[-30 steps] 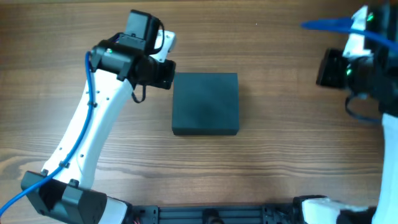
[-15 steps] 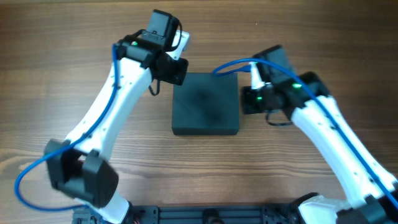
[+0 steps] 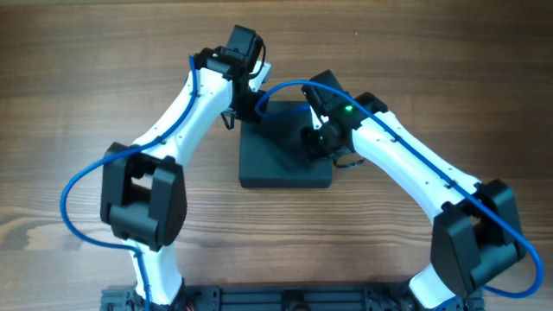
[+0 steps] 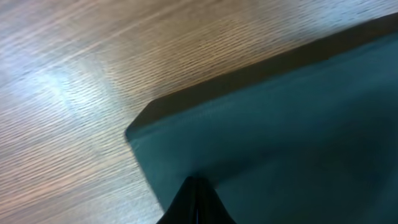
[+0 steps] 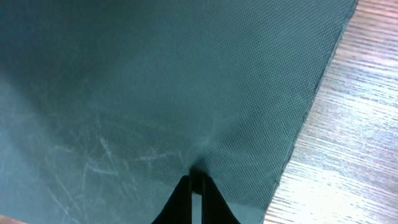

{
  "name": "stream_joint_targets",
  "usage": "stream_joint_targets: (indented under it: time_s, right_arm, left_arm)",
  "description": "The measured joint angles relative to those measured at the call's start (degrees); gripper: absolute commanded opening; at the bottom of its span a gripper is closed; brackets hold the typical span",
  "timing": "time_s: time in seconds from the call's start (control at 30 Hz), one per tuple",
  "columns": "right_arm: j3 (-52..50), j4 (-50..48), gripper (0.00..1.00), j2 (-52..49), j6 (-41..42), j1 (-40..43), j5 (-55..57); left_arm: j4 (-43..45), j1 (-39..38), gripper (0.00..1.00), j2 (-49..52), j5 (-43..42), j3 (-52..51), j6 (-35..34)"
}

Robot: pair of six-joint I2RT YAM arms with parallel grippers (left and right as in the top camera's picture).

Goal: Pack container

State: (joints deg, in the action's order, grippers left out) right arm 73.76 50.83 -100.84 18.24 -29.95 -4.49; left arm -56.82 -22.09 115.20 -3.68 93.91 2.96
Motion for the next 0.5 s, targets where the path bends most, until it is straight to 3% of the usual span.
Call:
stream_joint_targets:
  time_s: [0.5]
  right_arm:
    - [0.11,-0.44,0.06,-0.22,-0.07,-0.02,0.02]
  left_arm:
    - [0.59,-0.5,0.04,1.6,-0.68,1.64,0.02]
